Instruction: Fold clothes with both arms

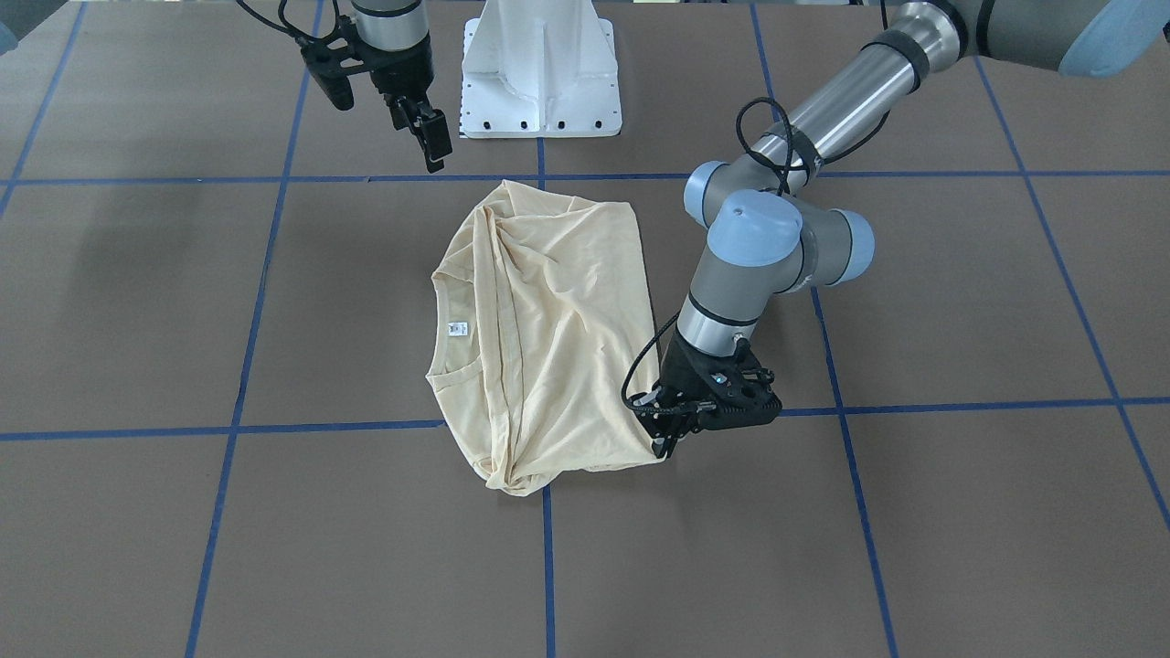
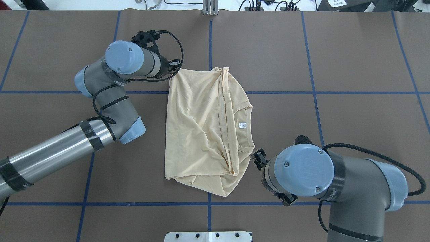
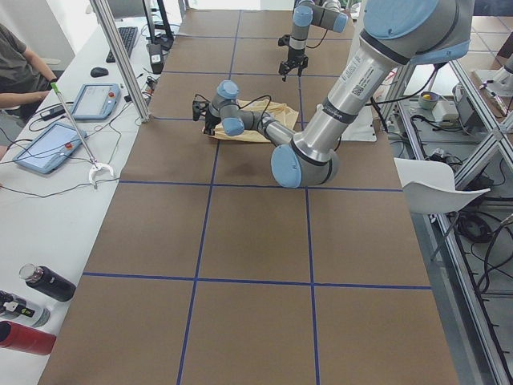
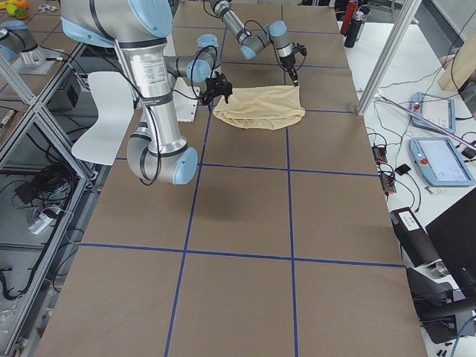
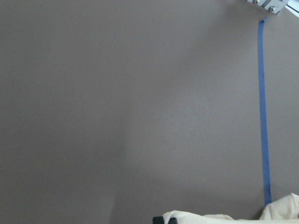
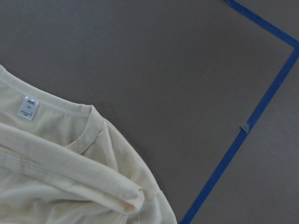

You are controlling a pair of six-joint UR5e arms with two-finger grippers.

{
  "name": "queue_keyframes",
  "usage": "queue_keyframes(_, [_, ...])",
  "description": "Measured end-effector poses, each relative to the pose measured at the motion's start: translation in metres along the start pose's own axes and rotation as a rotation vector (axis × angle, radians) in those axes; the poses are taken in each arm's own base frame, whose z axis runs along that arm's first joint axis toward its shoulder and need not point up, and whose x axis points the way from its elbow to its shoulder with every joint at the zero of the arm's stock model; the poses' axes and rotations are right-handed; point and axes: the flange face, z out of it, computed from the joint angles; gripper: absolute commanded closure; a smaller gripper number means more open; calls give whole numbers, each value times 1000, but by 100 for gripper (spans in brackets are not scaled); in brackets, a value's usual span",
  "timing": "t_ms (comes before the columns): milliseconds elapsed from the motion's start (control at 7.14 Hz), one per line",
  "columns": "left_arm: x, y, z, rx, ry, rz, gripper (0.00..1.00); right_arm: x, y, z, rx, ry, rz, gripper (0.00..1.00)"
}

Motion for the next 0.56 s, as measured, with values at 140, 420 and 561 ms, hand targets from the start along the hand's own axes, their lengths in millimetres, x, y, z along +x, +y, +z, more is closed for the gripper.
queue_keyframes(140, [4,-8,3,7,7,7,38,-5,-5,0,9,-11,6,0])
queue_keyframes(420, [-5,-8,-19,12,38,15,39,-24,-7,12,32,-46,6,0])
queue_keyframes(561, [-20,0,-44,7,52,18,39,-34,-2,23,29,-84,2,0])
